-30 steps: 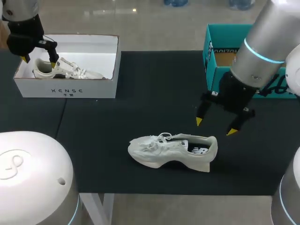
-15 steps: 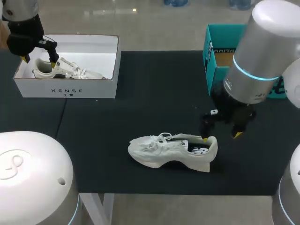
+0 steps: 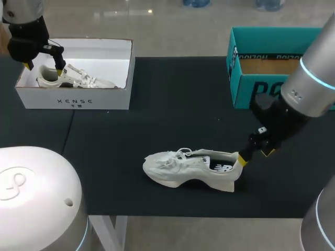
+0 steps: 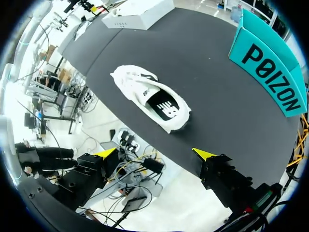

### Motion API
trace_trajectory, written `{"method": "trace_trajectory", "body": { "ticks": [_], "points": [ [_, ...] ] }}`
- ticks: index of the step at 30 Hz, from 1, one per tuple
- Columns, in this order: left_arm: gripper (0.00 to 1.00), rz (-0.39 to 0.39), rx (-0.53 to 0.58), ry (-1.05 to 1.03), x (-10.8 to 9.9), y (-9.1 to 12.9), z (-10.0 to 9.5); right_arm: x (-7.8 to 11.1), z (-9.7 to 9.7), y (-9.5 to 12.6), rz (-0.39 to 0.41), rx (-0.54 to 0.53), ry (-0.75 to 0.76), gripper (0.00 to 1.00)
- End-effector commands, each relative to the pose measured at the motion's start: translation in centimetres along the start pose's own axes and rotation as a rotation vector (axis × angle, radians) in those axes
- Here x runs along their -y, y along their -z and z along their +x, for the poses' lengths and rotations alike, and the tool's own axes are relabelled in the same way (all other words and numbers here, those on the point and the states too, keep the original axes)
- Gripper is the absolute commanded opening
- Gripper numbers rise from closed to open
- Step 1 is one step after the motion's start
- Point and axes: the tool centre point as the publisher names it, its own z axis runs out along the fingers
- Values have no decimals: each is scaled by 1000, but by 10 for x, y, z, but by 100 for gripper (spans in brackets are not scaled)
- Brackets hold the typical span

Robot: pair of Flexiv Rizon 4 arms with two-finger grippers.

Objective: Take the shoe out of the shoebox, open the shoe tongue, remove and reinsert the insole, then place the shoe into the shoebox

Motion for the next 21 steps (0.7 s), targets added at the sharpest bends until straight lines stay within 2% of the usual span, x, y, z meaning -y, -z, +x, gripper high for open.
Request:
{"method": "trace_trajectory", "body": {
  "ticks": [1, 4, 6, 7, 8, 10, 16, 21],
  "points": [
    [100, -2, -1, -1, 1, 0, 0, 6, -3, -2, -28, -46, 1, 100],
    [100, -2, -1, -1, 1, 0, 0, 7, -3, -2, -29, -56, 14, 100],
    [100, -2, -1, -1, 1, 0, 0, 13, -4, -4, -57, -69, 7, 100],
    [100, -2, -1, -1, 1, 0, 0, 17, -5, -5, -78, -78, 1, 100],
    [100, -2, -1, -1, 1, 0, 0, 22, -5, -6, -134, -91, -2, 100],
    [100, -2, -1, -1, 1, 0, 0, 28, -7, -10, -173, -108, 7, 100],
    [100, -2, -1, -1, 1, 0, 0, 38, -7, -28, -247, -107, 61, 100],
    [100, -2, -1, -1, 1, 0, 0, 45, -12, -45, -291, -169, 79, 100]
  ]
}}
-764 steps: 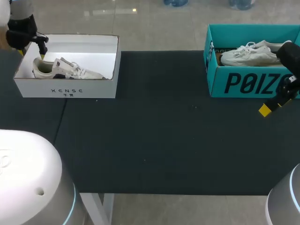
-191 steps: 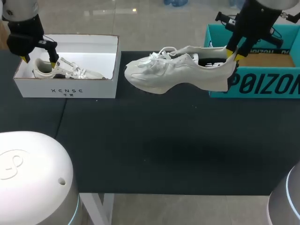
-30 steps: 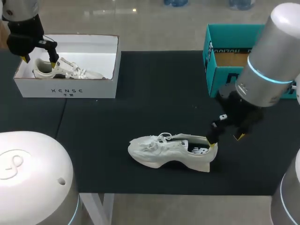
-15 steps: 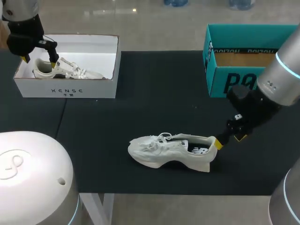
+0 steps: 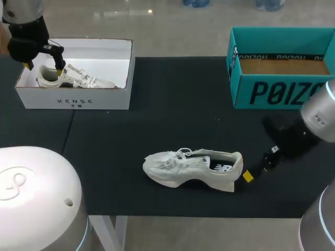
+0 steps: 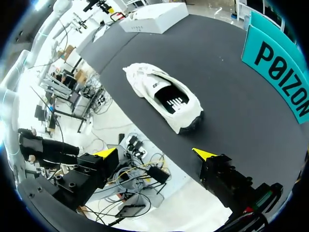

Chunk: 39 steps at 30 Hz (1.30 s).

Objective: Take the shoe out of the shoebox, open the shoe tongue, remove and reinsert the insole, then place the shoe into the shoebox

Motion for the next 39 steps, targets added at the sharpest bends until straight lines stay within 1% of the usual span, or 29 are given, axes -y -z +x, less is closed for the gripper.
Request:
{"method": "trace_trajectory", "body": {
  "ticks": [1, 4, 5, 7, 8, 9, 11, 12, 13, 14, 15, 16, 17, 32, 33, 34, 37, 39],
  "points": [
    [100, -2, -1, -1, 1, 0, 0, 20, -9, -13, -194, -28, -5, 100],
    [100, -2, -1, -1, 1, 0, 0, 22, -11, -15, -278, -39, 113, 100],
    [100, -2, -1, -1, 1, 0, 0, 22, -12, -15, -320, -36, 233, 100],
    [100, -2, -1, -1, 1, 0, 0, 21, -13, -15, -314, -40, 317, 100],
    [100, -2, -1, -1, 1, 0, 0, 20, -14, -15, -326, -37, 365, 100],
    [100, -2, -1, -1, 1, 0, 0, 21, -13, -15, -313, -40, 361, 100],
    [100, -2, -1, -1, 1, 0, 0, 19, -14, -14, -314, -36, 457, 100],
    [100, -2, -1, -1, 1, 0, 0, 19, -15, -14, -296, -39, 460, 100],
    [100, -2, -1, -1, 1, 0, 0, 17, -16, -13, -294, -43, 535, 100],
    [100, -2, -1, -1, 1, 0, 0, 15, -15, -12, -263, -37, 555, 100],
    [100, -2, -1, -1, 1, 0, 0, 13, -17, -13, -230, -57, 562, 100],
    [100, -2, -1, -1, 1, 0, 0, 8, -19, -14, -158, -89, 511, 100],
    [100, -2, -1, -1, 1, 0, 0, 5, -23, -15, -119, -145, 434, 100],
    [100, -2, -1, -1, 1, 0, 0, 5, -23, -15, -119, -145, 434, 100],
    [100, -2, -1, -1, 1, 0, 0, 5, -22, -13, -91, -111, 428, 100],
    [100, -2, -1, -1, 1, 0, 0, 4, -21, -12, -82, -78, 434, 100],
    [100, -2, -1, -1, 1, 0, 0, 5, -18, -19, -76, -6, 484, 100],
    [100, -2, -1, -1, 1, 0, 0, 5, -17, -24, -89, 39, 530, 100]
  ]
}}
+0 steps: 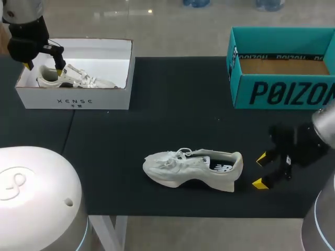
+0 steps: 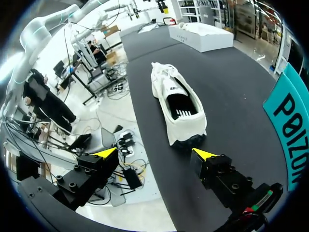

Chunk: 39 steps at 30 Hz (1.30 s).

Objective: Take the shoe out of the shoebox, open the shoe tongue, remove and reinsert the insole, then place the shoe into the shoebox

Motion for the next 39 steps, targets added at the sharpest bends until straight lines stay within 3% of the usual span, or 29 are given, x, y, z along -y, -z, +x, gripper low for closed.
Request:
{"method": "trace_trajectory", "body": {
  "ticks": [1, 4, 6, 7, 22, 30, 33, 39],
  "points": [
    [100, -2, -1, -1, 1, 0, 0, -4, 13, -10, 22, 103, 59, 100],
    [100, -2, -1, -1, 1, 0, 0, -4, 12, -16, -16, 187, 218, 100],
    [100, -2, -1, -1, 1, 0, 0, -6, 8, -19, -19, 141, 286, 100],
    [100, -2, -1, -1, 1, 0, 0, -6, 6, -21, -140, 124, 374, 100],
    [100, -2, -1, -1, 1, 0, 0, -6, 6, -21, -140, 124, 374, 100],
    [100, -2, -1, -1, 1, 0, 0, 9, -1, -18, -301, 223, 429, 100],
    [100, -2, -1, -1, 1, 0, 0, 20, -5, -24, -434, 256, 437, 100],
    [100, -2, -1, -1, 1, 0, 0, 31, -17, -36, -565, 234, 448, 100]
  ]
}}
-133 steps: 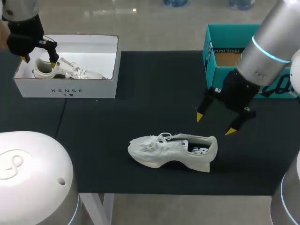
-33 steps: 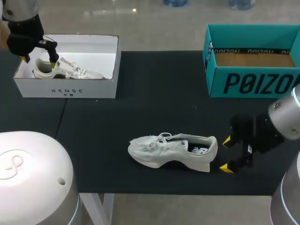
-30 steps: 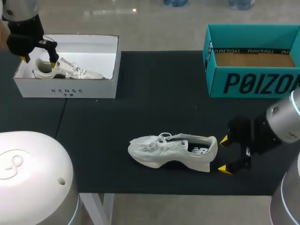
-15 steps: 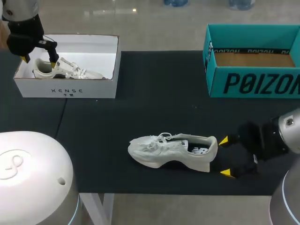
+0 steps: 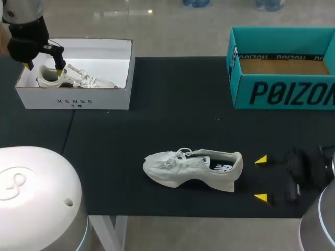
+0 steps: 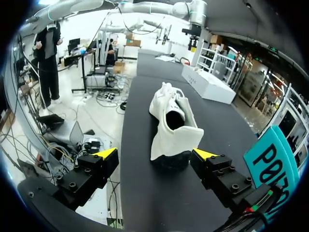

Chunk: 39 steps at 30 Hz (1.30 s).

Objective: Take the shoe out of the shoebox, open the shoe tongue, remove and reinsert the insole, then place the shoe into the shoebox

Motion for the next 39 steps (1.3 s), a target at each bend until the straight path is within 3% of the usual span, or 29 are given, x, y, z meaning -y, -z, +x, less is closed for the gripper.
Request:
{"method": "trace_trajectory", "body": {
  "ticks": [1, 7, 11, 18, 29, 39],
  "points": [
    [100, -2, -1, -1, 1, 0, 0, 14, 6, -6, -204, 68, -2, 100],
    [100, -2, -1, -1, 1, 0, 0, 24, 0, -18, -326, 45, -22, 100],
    [100, -2, -1, -1, 1, 0, 0, 23, -6, -22, -353, 29, -11, 100],
    [100, -2, -1, -1, 1, 0, 0, 18, -13, -28, -350, -4, -10, 100],
    [100, -2, -1, -1, 1, 0, 0, 39, -32, -24, -334, 40, -109, 100],
    [100, -2, -1, -1, 1, 0, 0, 40, -50, -50, -340, -3, -113, 100]
  ]
}}
